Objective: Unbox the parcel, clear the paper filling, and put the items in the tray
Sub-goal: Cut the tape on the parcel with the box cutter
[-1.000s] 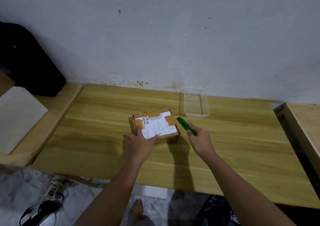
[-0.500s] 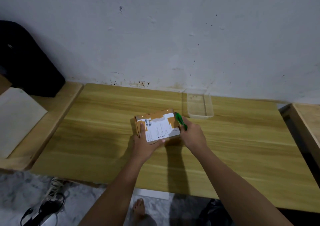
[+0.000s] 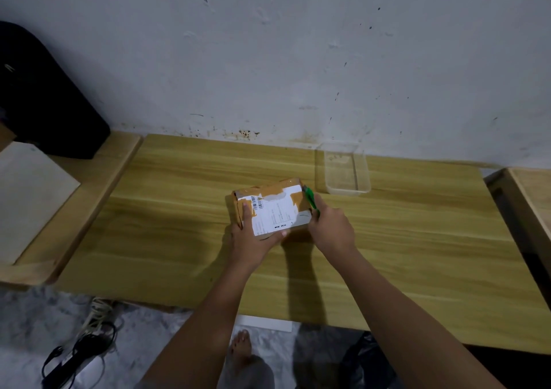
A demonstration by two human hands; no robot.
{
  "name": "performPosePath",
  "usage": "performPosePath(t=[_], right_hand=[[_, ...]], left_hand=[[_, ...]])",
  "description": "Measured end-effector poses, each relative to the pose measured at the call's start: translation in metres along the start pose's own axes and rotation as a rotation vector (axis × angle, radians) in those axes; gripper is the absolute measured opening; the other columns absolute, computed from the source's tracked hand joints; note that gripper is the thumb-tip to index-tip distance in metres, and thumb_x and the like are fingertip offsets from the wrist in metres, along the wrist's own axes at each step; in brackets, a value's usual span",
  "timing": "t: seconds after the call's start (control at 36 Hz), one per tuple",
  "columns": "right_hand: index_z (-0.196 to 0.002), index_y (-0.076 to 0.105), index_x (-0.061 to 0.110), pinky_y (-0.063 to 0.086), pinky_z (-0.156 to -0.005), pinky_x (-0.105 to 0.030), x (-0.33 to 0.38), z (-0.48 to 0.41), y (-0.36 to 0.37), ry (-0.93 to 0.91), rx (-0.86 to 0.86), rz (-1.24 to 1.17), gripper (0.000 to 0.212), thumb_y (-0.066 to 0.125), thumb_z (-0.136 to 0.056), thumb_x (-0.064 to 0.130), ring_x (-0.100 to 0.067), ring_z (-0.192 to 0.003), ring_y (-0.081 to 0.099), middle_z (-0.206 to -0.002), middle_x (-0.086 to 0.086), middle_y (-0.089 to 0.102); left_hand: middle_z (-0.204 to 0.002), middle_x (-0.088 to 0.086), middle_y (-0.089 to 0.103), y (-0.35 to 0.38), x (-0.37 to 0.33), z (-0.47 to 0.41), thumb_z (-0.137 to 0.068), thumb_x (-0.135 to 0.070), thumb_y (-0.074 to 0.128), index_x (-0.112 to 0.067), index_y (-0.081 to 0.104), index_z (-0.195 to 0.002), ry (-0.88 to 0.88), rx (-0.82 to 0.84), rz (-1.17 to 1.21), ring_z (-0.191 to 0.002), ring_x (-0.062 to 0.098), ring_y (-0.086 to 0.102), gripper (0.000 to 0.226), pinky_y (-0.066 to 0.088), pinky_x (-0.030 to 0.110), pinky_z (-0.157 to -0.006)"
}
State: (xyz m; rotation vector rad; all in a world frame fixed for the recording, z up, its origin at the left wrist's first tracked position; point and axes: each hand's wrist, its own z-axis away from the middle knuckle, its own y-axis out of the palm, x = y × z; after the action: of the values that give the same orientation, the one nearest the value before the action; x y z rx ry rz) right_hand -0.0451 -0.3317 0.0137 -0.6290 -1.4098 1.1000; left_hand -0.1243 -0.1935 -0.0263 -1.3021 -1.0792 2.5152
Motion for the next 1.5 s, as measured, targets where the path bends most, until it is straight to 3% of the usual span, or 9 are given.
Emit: performPosePath(t=[0.17,0.28,0.42,0.61,0.78,1.0,1.14,1.33,1.5], right_hand=[[-0.132,0.040,0.021,0.040,-0.053,-0.030,0.006,-0.002,-0.005,-0.017,0.043,0.030,0.044,0.040,-0.089,0.012,-0.027,-0.067,0.053,-0.070,-0.004,0.050],[-0.130,0.042,0.022,0.043,-0.057,-0.032,0.006,-0.007,-0.012,-0.001,0.088,0.056,0.044,0.041,-0.088,0.012,-0.028,-0.075,0.057,-0.088,-0.011,0.060],[-0.126,0.044,0.020,0.041,-0.056,-0.032,0.003,0.004,-0.014,-0.027,0.108,0.088,0.040,0.040,-0.088,0.012,-0.028,-0.070,0.052,-0.080,-0.007,0.051],[-0.128,0.043,0.019,0.039,-0.060,-0.031,-0.011,0.024,-0.017,-0.037,0.132,0.089,0.039,0.038,-0.090,0.013,-0.033,-0.081,0.058,-0.096,-0.015,0.062],[-0.139,0.032,0.030,0.049,-0.066,-0.037,-0.032,0.043,-0.010,-0.050,0.084,0.048,0.046,0.037,-0.094,0.023,-0.033,-0.085,0.062,-0.094,-0.015,0.065],[-0.137,0.037,0.037,0.040,-0.050,-0.036,-0.064,0.048,-0.015,0.029,-0.063,-0.346,0.044,0.044,-0.095,0.028,-0.029,-0.056,0.054,-0.073,-0.016,0.065],[-0.135,0.041,0.037,0.049,-0.058,-0.044,-0.070,0.041,-0.012,0.136,-0.096,-0.550,0.042,0.047,-0.094,0.030,-0.033,-0.064,0.059,-0.068,-0.011,0.063],[-0.128,0.053,0.026,0.055,-0.066,-0.037,-0.068,0.035,0.006,0.217,-0.177,-0.717,0.044,0.058,-0.087,0.038,-0.015,-0.074,0.059,-0.114,0.000,0.068],[-0.130,0.051,0.020,0.046,-0.062,-0.027,-0.067,0.017,0.018,0.234,-0.170,-0.822,0.038,0.052,-0.092,0.019,-0.009,-0.066,0.053,-0.117,0.000,0.063]], left_hand=[[-0.145,0.021,0.024,0.001,0.002,0.001,-0.064,-0.069,0.066,-0.036,-0.008,-0.147,0.009,-0.012,-0.003,-0.133,0.039,0.027,0.116,0.033,0.046,-0.105],[-0.143,0.021,0.025,0.000,0.001,0.002,-0.066,-0.067,0.066,-0.035,-0.008,-0.147,0.013,-0.008,-0.005,-0.131,0.038,0.028,0.114,0.033,0.045,-0.104],[-0.142,0.021,0.027,0.001,0.000,0.006,-0.068,-0.065,0.065,-0.033,-0.005,-0.148,0.017,-0.023,0.008,-0.131,0.037,0.029,0.111,0.033,0.043,-0.103],[-0.143,0.021,0.026,0.001,-0.001,0.009,-0.071,-0.063,0.065,-0.032,-0.004,-0.148,0.008,-0.029,0.009,-0.131,0.038,0.030,0.108,0.034,0.045,-0.102],[-0.140,0.020,0.030,-0.001,-0.002,0.007,-0.070,-0.062,0.067,-0.033,-0.001,-0.148,0.006,-0.026,0.032,-0.127,0.037,0.035,0.108,0.038,0.041,-0.097],[-0.141,0.021,0.029,0.007,-0.005,0.016,-0.073,-0.049,0.071,-0.026,0.010,-0.149,0.023,-0.126,0.129,-0.127,0.035,0.036,0.101,0.038,0.038,-0.100],[-0.154,0.027,-0.004,0.041,-0.016,0.034,-0.087,-0.039,0.059,-0.019,0.003,-0.150,-0.184,-0.308,0.310,-0.143,0.040,0.006,0.086,0.023,0.042,-0.113],[-0.150,0.031,-0.020,0.061,-0.037,0.021,-0.094,-0.033,0.048,-0.018,-0.012,-0.148,-0.288,-0.366,0.538,-0.142,0.042,0.011,0.082,0.028,0.041,-0.111],[-0.152,0.031,-0.013,0.047,-0.016,-0.009,-0.097,-0.036,0.038,-0.016,-0.004,-0.149,-0.171,-0.375,0.386,-0.145,0.038,-0.001,0.070,0.022,0.042,-0.115]])
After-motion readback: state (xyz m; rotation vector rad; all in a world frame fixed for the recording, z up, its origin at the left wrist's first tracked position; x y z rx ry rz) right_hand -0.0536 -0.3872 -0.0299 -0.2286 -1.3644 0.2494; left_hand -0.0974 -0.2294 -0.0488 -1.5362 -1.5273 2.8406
